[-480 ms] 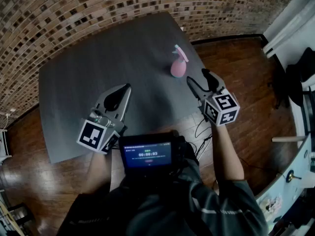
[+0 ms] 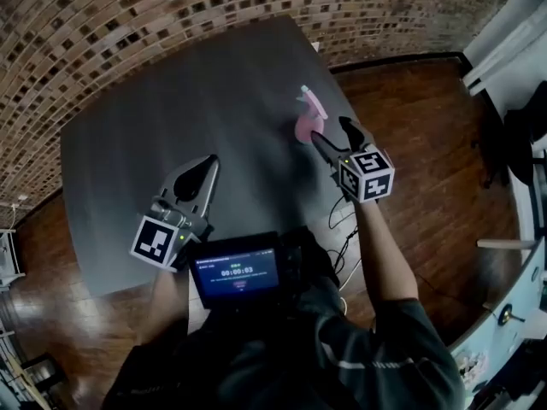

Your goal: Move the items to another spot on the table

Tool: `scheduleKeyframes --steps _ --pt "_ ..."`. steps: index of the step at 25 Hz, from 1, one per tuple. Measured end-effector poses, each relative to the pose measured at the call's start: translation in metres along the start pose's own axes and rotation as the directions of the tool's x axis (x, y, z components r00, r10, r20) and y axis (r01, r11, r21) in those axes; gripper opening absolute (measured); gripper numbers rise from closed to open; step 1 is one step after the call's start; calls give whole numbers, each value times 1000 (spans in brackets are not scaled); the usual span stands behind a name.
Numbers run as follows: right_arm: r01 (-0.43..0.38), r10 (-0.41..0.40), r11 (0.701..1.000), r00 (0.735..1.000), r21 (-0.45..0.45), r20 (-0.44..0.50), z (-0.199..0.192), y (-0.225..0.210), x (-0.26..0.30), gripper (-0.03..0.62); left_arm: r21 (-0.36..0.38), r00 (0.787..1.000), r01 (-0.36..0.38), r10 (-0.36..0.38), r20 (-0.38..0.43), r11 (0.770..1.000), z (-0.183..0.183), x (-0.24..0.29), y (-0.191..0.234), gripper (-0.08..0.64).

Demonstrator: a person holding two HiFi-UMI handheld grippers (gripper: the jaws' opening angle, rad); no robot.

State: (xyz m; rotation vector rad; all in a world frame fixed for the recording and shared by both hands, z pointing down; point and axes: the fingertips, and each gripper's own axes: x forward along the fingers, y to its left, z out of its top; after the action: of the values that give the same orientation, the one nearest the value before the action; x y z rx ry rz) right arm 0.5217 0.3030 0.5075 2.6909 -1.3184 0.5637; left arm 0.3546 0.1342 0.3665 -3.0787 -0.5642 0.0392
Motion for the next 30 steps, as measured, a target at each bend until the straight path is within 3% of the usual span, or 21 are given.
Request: scheduleKeyframes --steps 8,14,16,19,22,30 --pt "-45 45 999 999 -28 15 -28 -21 67 337 10 999 -34 34 -38 999 -46 35 27 -3" --pt "-64 67 997 996 -51 64 -24 -23 93 326 9 998 -38 39 -58 999 -66 50 39 -3" --pt "-56 61 996 995 -68 82 -17 -26 95 273 6 997 -44 44 -59 999 -67 53 41 -3" --pt "-47 54 995 995 -87 87 -15 -27 96 267 7 997 -49 49 -54 999 -68 52 42 -3" --pt "-45 54 994 994 -95 97 -14 -26 93 150 9 998 -55 55 -44 998 -67 50 42 -3" --pt "-17 33 992 992 -128 121 14 -9 65 143 4 996 -82 82 -19 997 -40 25 45 -3"
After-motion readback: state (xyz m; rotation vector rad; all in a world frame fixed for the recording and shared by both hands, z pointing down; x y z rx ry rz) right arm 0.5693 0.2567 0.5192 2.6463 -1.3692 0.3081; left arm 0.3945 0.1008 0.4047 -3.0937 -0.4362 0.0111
